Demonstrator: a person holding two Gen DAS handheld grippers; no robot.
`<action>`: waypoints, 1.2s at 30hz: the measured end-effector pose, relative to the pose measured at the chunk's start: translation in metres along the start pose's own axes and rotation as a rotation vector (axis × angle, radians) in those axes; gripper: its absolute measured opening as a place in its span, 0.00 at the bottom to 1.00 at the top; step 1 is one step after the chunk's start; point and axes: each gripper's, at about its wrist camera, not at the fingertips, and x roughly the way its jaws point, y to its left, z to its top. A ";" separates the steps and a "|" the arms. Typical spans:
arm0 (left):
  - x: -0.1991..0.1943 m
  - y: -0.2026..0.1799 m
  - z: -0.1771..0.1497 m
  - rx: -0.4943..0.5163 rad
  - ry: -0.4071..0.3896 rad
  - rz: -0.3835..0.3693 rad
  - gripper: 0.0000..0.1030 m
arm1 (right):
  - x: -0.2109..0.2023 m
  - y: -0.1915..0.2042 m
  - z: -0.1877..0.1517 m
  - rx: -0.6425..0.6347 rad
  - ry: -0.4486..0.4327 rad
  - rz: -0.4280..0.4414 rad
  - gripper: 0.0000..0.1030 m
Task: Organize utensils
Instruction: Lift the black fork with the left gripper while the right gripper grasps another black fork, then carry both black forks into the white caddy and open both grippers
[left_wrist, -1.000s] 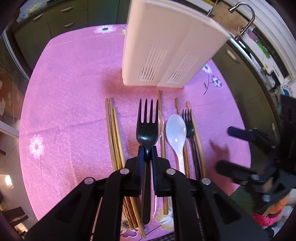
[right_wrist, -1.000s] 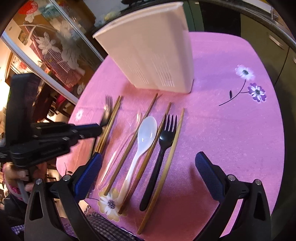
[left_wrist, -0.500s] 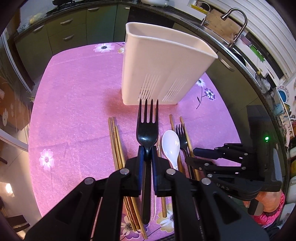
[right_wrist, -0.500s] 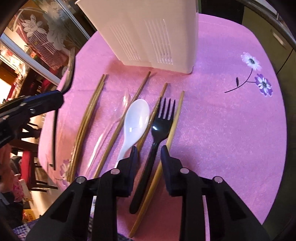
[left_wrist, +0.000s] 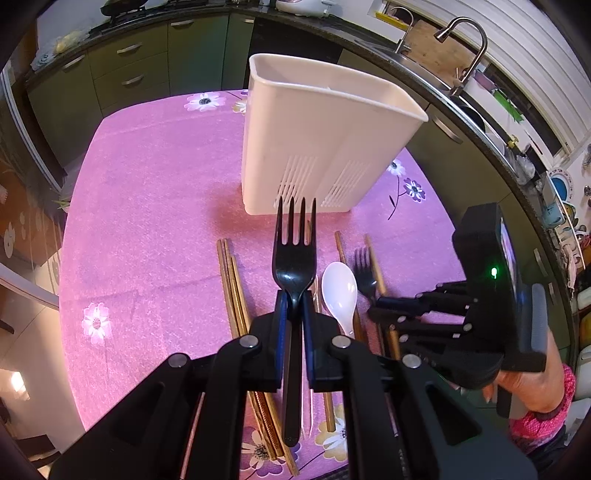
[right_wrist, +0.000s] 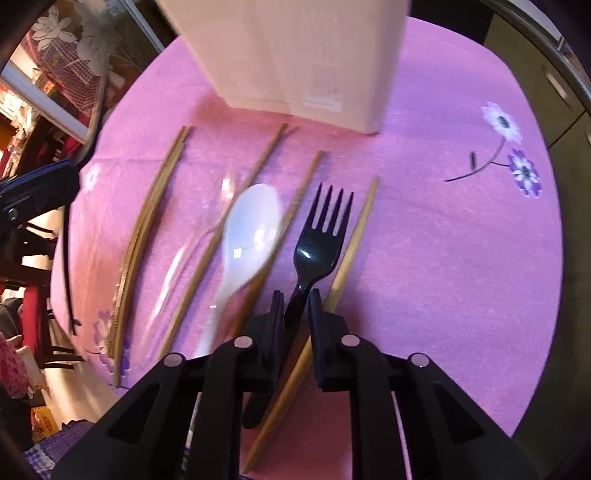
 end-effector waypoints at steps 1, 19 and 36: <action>0.001 0.001 0.000 0.000 0.000 -0.002 0.08 | 0.000 0.000 0.002 0.004 0.002 0.005 0.13; -0.042 -0.005 0.020 0.022 -0.145 -0.031 0.08 | -0.036 0.010 0.007 0.044 -0.278 0.133 0.10; -0.081 -0.037 0.121 0.055 -0.762 -0.001 0.08 | -0.099 -0.018 -0.018 0.080 -0.497 0.228 0.10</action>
